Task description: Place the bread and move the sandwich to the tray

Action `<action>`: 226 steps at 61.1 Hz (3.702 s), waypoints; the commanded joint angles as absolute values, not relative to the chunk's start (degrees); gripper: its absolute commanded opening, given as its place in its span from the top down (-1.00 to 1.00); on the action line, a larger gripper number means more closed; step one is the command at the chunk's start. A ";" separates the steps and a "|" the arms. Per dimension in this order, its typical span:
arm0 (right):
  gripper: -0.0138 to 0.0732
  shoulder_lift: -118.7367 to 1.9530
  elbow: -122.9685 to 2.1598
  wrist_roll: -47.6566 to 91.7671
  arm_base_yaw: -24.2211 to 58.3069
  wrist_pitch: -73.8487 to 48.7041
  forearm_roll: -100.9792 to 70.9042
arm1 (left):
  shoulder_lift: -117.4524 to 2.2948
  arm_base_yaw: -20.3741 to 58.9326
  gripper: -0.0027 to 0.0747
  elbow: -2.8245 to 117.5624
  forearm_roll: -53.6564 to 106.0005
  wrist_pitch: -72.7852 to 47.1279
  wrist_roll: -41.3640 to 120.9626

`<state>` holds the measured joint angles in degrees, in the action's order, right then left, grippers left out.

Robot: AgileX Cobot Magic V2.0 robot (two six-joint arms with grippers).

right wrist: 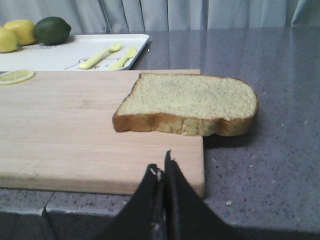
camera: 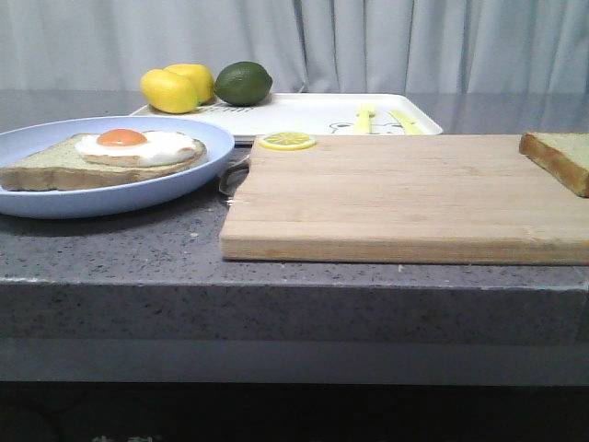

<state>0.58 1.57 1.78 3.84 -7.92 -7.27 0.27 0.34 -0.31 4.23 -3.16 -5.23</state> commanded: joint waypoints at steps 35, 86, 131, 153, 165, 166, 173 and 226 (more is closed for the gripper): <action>0.82 -17.58 -27.17 2.40 3.54 -14.26 -8.92 | -19.61 0.27 0.98 27.45 -5.42 -12.07 -5.78; -0.80 -29.41 -30.49 2.40 3.61 -14.04 -14.31 | -30.92 0.27 -0.86 31.11 -5.42 -11.19 -5.78; -0.80 -67.51 -57.14 0.98 -21.65 -37.00 -13.70 | -30.92 2.71 -0.86 31.11 -5.42 -11.19 -5.78; -0.79 -82.25 -60.59 19.89 -25.68 -45.44 -36.34 | -30.92 4.54 -0.86 31.11 -5.42 -11.19 -5.78; -0.79 -87.29 -60.91 26.08 -28.71 -49.93 -45.18 | -30.92 4.54 -0.86 31.11 -5.42 -11.19 -5.78; -0.79 -87.56 -60.91 26.86 -28.84 -50.25 -46.12 | -30.92 4.54 -0.86 31.11 -5.42 -11.19 -5.78; -0.79 -88.68 -60.91 29.69 -28.97 -52.81 -50.31 | -30.92 4.54 -0.86 31.11 -5.42 -11.19 -5.78; 0.82 -79.72 -60.91 32.17 -12.43 -57.97 -83.62 | -30.92 4.54 -0.86 31.11 -5.42 -11.19 -5.78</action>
<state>-81.91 -59.26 30.67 -17.33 -58.61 -74.81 -30.43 4.09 29.06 -5.29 -15.80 -5.27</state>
